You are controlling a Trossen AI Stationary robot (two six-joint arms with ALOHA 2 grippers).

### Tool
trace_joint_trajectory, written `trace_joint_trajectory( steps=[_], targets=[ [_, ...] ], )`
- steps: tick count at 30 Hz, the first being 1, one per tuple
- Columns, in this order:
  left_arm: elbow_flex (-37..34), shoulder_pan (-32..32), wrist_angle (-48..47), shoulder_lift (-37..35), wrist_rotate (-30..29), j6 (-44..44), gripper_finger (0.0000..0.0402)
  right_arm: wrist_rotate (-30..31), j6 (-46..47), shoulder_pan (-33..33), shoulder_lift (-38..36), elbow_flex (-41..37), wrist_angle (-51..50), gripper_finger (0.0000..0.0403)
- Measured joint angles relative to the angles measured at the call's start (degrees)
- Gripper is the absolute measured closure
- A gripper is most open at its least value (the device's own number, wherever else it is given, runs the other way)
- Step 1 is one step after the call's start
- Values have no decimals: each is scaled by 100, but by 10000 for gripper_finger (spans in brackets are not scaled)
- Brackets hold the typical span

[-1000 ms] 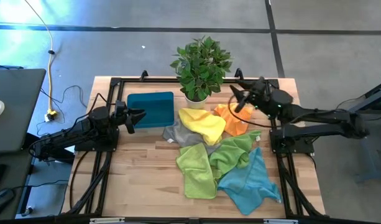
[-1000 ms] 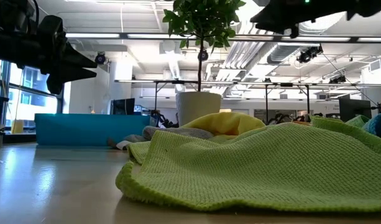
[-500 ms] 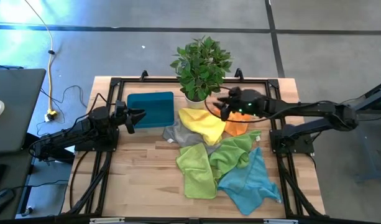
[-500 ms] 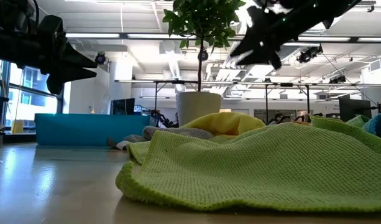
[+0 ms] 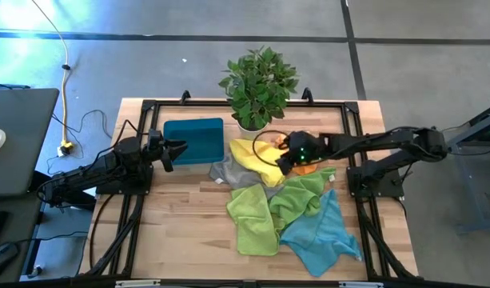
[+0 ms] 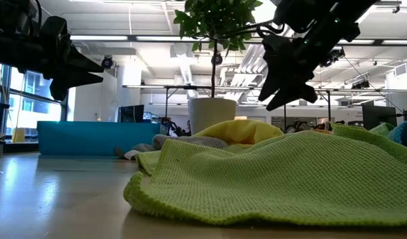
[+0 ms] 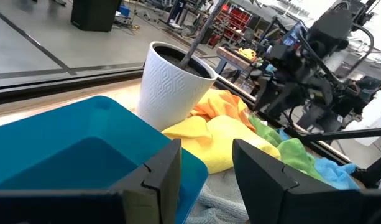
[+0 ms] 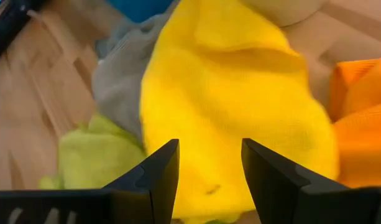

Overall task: Fold microfiber towels
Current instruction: Prepare the table to start the demonstration

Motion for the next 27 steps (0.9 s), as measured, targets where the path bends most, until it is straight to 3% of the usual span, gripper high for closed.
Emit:
trace_joint_trajectory(
  steps=[6, 12, 27],
  targets=[
    [0, 0, 0, -2, -1, 0, 268, 718, -139, 330, -2, 1, -790, 238],
    [-1, 0, -1, -1, 0, 0, 268, 1573, -115, 133, 0, 0, -1617, 238],
    [-2, 2, 0, 0, -2, 0, 268, 1530, -115, -747, 1139, -5, -1730, 238]
  ],
)
